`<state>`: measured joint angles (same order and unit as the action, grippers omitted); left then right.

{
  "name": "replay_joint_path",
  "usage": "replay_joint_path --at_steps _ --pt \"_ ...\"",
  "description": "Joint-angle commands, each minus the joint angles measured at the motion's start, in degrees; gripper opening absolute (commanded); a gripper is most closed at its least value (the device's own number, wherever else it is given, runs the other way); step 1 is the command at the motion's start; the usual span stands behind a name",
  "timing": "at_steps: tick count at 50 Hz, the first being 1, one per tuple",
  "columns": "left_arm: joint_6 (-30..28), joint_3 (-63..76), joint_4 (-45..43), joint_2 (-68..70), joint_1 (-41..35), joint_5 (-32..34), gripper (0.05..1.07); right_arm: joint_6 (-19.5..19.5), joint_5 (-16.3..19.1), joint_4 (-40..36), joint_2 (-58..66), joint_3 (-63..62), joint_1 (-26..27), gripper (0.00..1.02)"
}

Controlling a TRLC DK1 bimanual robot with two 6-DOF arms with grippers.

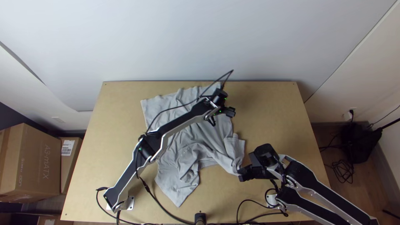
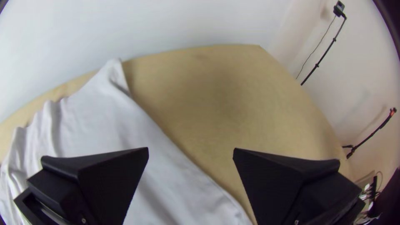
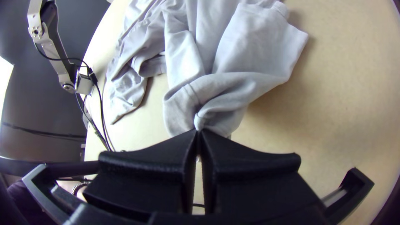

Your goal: Fold the t-shirt

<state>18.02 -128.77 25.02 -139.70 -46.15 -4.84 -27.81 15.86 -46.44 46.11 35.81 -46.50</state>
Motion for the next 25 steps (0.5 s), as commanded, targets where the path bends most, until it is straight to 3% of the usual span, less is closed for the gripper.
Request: replay_joint_path --at_steps 1,6,16,19,22,25 --pt "-2.2 -2.6 -1.6 -4.2 -1.7 -3.2 1.03 0.3 0.1 0.2 -0.6 -0.9 -1.6 0.02" --pt "-4.0 -3.2 -2.7 -6.2 -2.0 -7.7 1.03 -1.1 0.5 -0.3 -1.1 -0.3 -1.9 0.02" --pt "-7.7 -3.2 -2.4 -8.0 -2.5 -10.9 1.03 -2.9 0.8 -0.9 -2.2 -0.3 -1.9 0.02" --pt "-8.7 -3.2 -2.3 -8.5 -2.5 -11.4 0.98 -2.9 0.8 -1.1 -2.3 -0.2 -1.9 0.02" --pt "-9.5 -3.2 -1.9 -8.6 -2.5 -11.5 0.77 -2.9 0.8 -1.3 -2.4 0.0 -1.9 0.02" --pt "-9.6 -3.1 -1.6 -8.3 -2.5 -11.8 0.33 -2.9 0.8 -1.4 -2.6 0.2 -1.8 0.02"
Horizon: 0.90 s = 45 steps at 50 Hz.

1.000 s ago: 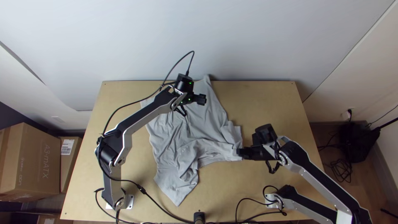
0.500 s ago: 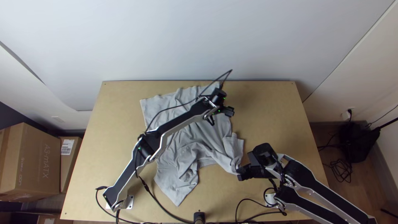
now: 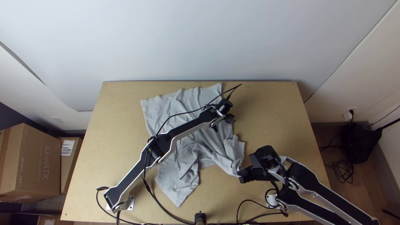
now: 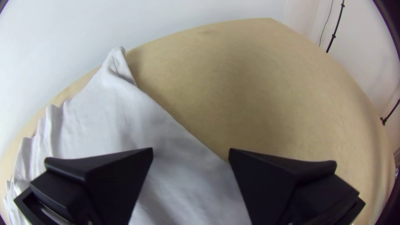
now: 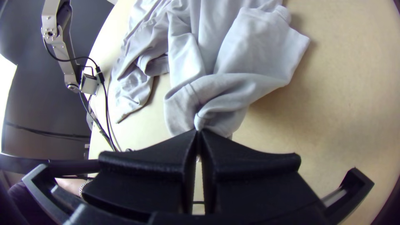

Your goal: Fold the t-shirt

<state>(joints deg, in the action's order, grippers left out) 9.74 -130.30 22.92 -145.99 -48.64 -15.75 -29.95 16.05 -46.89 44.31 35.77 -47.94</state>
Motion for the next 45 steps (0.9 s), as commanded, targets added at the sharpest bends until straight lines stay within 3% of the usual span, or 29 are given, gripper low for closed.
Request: replay_joint_path --at_steps 1,2,13,26,35,45 --pt "-1.7 -1.5 0.5 -1.8 -0.1 -1.3 0.19 -0.8 0.6 -1.0 -0.8 0.3 -0.4 0.02" --pt "-2.1 -1.5 0.5 -1.7 -0.1 -1.6 0.07 -0.8 0.6 -1.0 -0.8 0.3 -0.4 0.02" --pt "-1.0 -0.9 7.8 2.6 1.9 -1.2 0.08 -0.1 0.4 -0.8 -1.6 -0.3 2.0 0.02" --pt "5.5 2.3 20.1 12.8 9.4 0.5 0.08 3.9 0.6 0.0 -1.7 0.3 12.8 0.02" --pt "6.9 9.9 28.0 22.8 14.1 2.1 0.08 4.6 5.0 0.3 0.9 1.3 22.3 0.02" --pt "6.5 32.6 26.1 40.1 15.0 8.2 0.08 2.8 10.2 1.2 6.2 3.5 31.2 0.02"
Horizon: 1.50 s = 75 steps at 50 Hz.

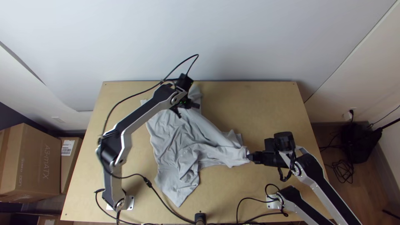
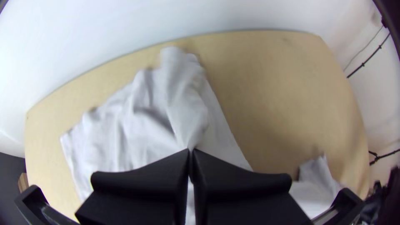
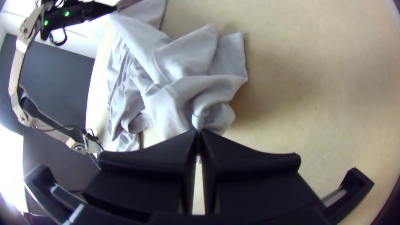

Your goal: Fold the t-shirt

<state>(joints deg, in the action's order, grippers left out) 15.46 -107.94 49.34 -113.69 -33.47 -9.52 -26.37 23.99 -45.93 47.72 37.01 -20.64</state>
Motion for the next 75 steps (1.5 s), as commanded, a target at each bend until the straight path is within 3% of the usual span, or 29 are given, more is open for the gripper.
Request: replay_joint_path --at_steps 1,7,20,22,26,34,38,46,49,53,55,62,67,73,75 --pt "0.6 12.6 -0.5 9.5 -0.2 2.7 0.08 -0.8 3.2 0.2 3.7 2.6 5.1 0.02" --pt "-1.0 25.5 -0.2 18.2 -0.9 5.6 0.08 -1.9 7.0 0.2 7.1 4.8 10.3 0.02" --pt "-2.7 43.9 2.0 30.7 -9.0 10.8 0.1 -2.4 9.1 0.2 11.4 7.6 14.2 0.02" --pt "-2.5 43.9 2.7 30.7 -9.0 11.2 0.23 -2.5 9.2 0.2 11.8 7.8 14.2 0.02" --pt "-3.0 43.5 4.4 31.4 -7.4 16.9 0.64 -2.9 9.2 0.2 12.0 7.9 14.1 0.02" --pt "-4.4 38.2 5.2 33.4 1.6 27.9 0.8 -3.4 9.1 0.2 12.1 7.6 14.1 0.02" --pt "-4.4 35.5 4.5 33.6 7.1 32.8 0.8 -3.7 9.1 0.1 12.1 7.5 14.2 0.02" --pt "-1.2 27.9 5.5 26.9 15.0 29.8 0.79 -4.7 9.1 -0.4 12.0 6.8 14.3 0.02" --pt "-0.8 25.8 5.9 24.1 16.1 24.3 0.69 -5.3 9.1 -0.4 11.8 6.5 14.3 0.02" --pt "-0.1 23.8 5.9 21.3 17.0 19.9 0.44 -6.0 9.1 -0.4 11.7 6.3 14.2 0.02" --pt "0.3 22.9 6.0 20.0 17.5 19.2 0.41 -6.1 9.1 -0.4 11.7 6.3 14.2 0.02" --pt "0.6 20.6 7.0 16.8 17.8 19.0 0.42 -6.9 8.9 -0.4 11.5 6.7 14.2 0.02" --pt "1.3 18.3 8.1 14.0 17.0 17.7 0.53 -7.0 8.8 -0.4 11.2 6.8 14.0 0.02" --pt "2.7 16.4 8.7 11.6 15.0 15.4 0.56 -7.2 8.5 -0.5 11.0 6.8 13.6 0.02" --pt "2.8 15.9 8.7 11.0 14.2 15.1 0.63 -7.2 8.5 -0.5 10.8 6.7 13.5 0.02"
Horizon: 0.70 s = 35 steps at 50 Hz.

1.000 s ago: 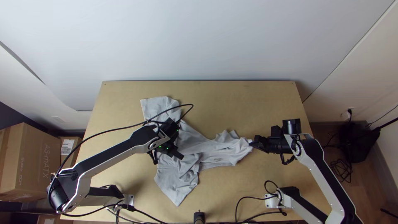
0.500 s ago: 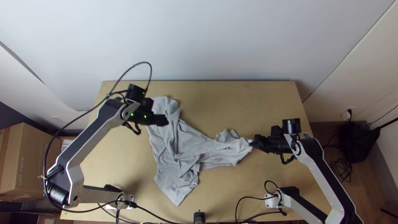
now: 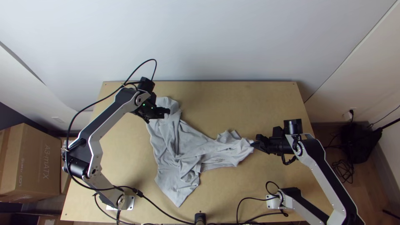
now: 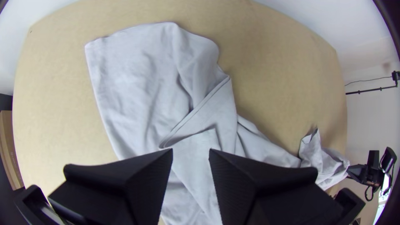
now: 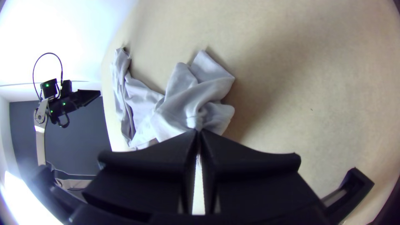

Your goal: Fold the t-shirt

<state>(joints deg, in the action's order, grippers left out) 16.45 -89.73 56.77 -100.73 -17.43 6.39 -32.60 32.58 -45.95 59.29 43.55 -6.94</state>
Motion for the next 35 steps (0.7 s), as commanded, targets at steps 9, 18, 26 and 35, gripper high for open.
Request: replay_joint_path --at_steps 9,18,26,35 --pt "3.2 -3.3 1.9 -4.9 -4.3 -4.0 0.75 -1.0 -0.1 -0.5 -1.4 0.1 -0.3 0.02" --pt "4.8 -3.3 1.8 -7.2 -5.4 -4.7 0.75 -1.0 -0.3 -0.5 -2.2 -0.4 -0.3 0.02" --pt "5.1 -3.2 0.8 -8.9 -5.6 -4.8 0.74 -0.9 -0.4 -0.4 -2.4 -0.6 -0.3 0.02" --pt "5.1 -3.0 0.4 -10.7 -5.8 -4.8 0.74 -0.8 -0.3 -0.3 -2.5 -0.7 -0.3 0.02"
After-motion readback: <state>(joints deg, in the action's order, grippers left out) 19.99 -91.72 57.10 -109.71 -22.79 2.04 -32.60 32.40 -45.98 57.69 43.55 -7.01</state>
